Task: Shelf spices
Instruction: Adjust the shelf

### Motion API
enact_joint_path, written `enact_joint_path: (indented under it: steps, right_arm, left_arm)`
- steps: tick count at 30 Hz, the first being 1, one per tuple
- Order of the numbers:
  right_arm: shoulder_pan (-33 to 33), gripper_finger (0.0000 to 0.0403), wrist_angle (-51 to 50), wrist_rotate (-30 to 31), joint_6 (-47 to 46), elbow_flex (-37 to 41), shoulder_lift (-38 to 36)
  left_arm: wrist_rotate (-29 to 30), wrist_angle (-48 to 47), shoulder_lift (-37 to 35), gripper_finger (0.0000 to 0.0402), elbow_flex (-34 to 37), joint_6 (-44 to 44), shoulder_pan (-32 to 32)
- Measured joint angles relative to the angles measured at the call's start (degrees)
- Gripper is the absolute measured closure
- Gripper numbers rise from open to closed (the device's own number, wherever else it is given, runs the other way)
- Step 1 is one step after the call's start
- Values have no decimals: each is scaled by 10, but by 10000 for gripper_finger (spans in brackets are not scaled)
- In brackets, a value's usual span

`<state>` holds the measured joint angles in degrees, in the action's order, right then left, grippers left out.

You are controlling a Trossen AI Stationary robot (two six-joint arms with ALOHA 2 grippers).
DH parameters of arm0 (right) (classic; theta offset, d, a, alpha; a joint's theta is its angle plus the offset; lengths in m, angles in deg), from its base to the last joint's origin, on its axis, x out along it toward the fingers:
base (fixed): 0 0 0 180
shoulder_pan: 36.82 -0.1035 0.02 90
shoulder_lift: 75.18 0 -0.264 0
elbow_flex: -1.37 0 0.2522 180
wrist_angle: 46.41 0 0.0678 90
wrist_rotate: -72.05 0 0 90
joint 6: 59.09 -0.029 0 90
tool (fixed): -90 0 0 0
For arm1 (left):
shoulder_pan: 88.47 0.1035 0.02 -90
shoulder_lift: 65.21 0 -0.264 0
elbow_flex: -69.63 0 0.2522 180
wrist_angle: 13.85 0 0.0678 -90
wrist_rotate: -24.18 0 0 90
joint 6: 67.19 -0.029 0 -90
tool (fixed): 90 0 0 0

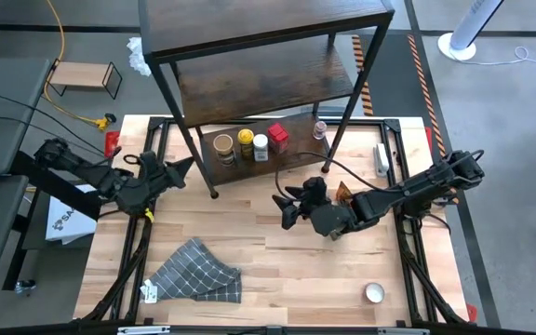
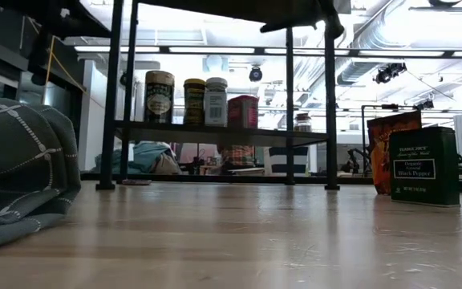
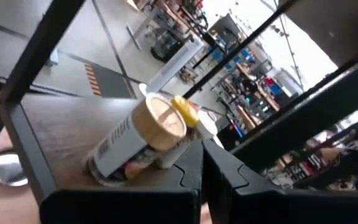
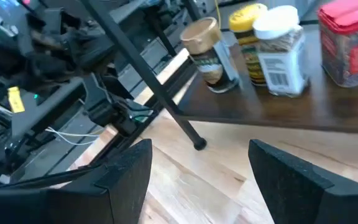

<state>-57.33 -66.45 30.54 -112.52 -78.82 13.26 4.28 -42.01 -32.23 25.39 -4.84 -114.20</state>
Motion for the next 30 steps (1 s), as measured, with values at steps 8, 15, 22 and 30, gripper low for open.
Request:
enact_joint_path:
  steps: [8,15,22,30]
  right_arm:
    - [-10,139,17,6,22,0,0]
    - [-18,139,43,6,24,0,0]
    - [-31,139,42,11,36,0,0]
    - [-43,139,38,46,45,0,0]
  left_arm:
    - [-55,24,18,402,0,-31,62]
    - [-153,69,47,401,0,-70,134]
    - [-309,93,51,401,0,-106,148]
    - [-444,129,51,401,0,-66,120]
